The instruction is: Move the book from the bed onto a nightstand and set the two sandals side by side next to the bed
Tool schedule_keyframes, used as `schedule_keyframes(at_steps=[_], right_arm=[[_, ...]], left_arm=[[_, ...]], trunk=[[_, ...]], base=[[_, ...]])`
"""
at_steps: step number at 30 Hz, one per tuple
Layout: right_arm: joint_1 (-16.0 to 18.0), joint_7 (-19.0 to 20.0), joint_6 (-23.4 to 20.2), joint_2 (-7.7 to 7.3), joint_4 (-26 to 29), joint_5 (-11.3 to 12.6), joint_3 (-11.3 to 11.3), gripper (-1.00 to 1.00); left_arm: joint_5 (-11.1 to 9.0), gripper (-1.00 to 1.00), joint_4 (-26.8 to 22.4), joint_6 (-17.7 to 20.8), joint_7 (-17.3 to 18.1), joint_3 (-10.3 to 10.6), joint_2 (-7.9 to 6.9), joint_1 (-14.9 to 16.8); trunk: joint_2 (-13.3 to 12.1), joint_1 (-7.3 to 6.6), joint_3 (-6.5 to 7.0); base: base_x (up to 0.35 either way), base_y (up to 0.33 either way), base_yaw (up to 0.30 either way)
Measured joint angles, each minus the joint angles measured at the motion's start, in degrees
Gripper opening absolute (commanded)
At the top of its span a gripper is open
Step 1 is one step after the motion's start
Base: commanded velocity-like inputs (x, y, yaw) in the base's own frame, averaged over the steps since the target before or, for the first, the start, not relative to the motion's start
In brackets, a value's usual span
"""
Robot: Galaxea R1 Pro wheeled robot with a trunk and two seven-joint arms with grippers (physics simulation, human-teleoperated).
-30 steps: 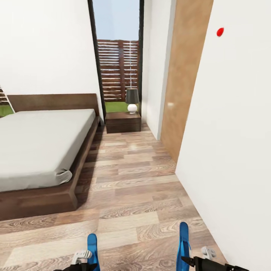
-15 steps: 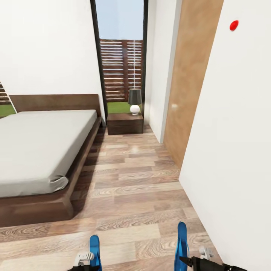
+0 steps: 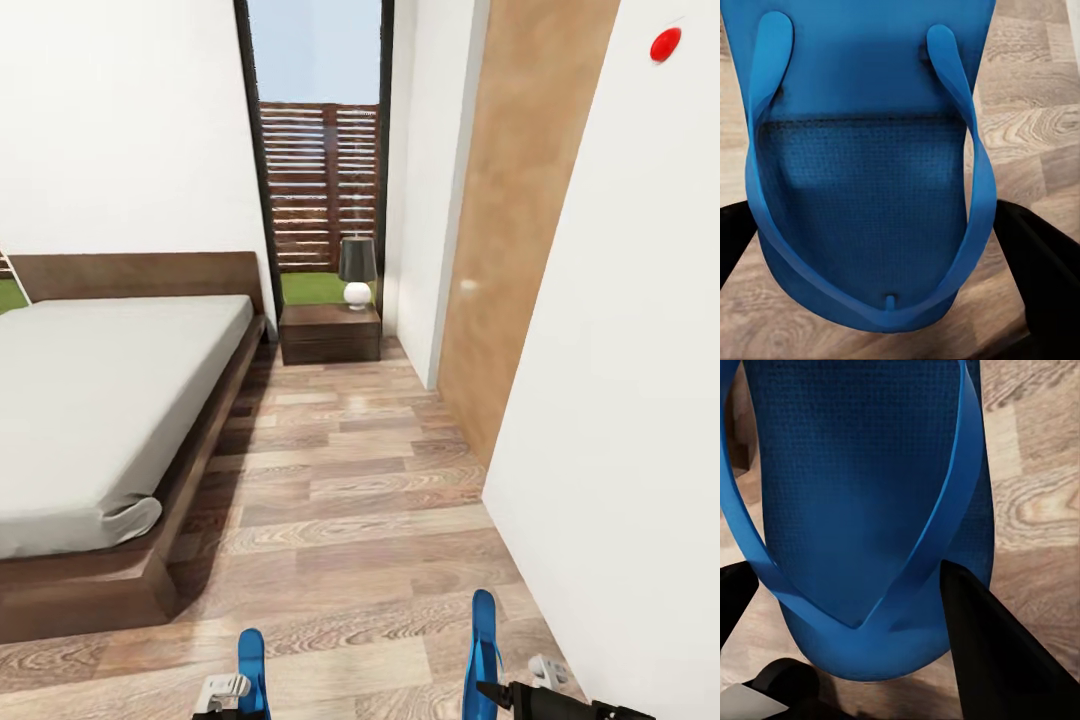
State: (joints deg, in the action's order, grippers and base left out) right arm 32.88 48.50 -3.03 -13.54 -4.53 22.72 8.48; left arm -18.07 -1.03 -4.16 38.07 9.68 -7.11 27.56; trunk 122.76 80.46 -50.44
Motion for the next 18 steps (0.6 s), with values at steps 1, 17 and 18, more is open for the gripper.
schedule_keyframes(at_steps=[1, 17, 18], right_arm=[[0.01, 0.01, 0.00, 0.00, 0.00, 0.01, -0.05, -1.00], [0.00, 0.02, 0.00, 0.00, 0.00, -0.02, -0.08, -1.00], [0.00, 0.02, 0.00, 0.00, 0.00, -0.02, -0.05, -1.00]], left_arm=[[-0.02, -1.00, -0.01, 0.00, 0.00, -0.06, 0.00, 0.00], [-0.01, -1.00, 0.00, 0.00, 0.00, -0.03, 0.00, -0.09], [-0.01, -1.00, 0.00, 0.00, 0.00, -0.03, 0.00, -0.09]], trunk=[[0.00, 0.01, 0.00], [0.00, -0.01, 0.00], [0.00, -0.01, 0.00]], base=[[0.084, 0.000, 0.120], [0.218, 0.000, 0.128], [0.322, 0.000, 0.003]])
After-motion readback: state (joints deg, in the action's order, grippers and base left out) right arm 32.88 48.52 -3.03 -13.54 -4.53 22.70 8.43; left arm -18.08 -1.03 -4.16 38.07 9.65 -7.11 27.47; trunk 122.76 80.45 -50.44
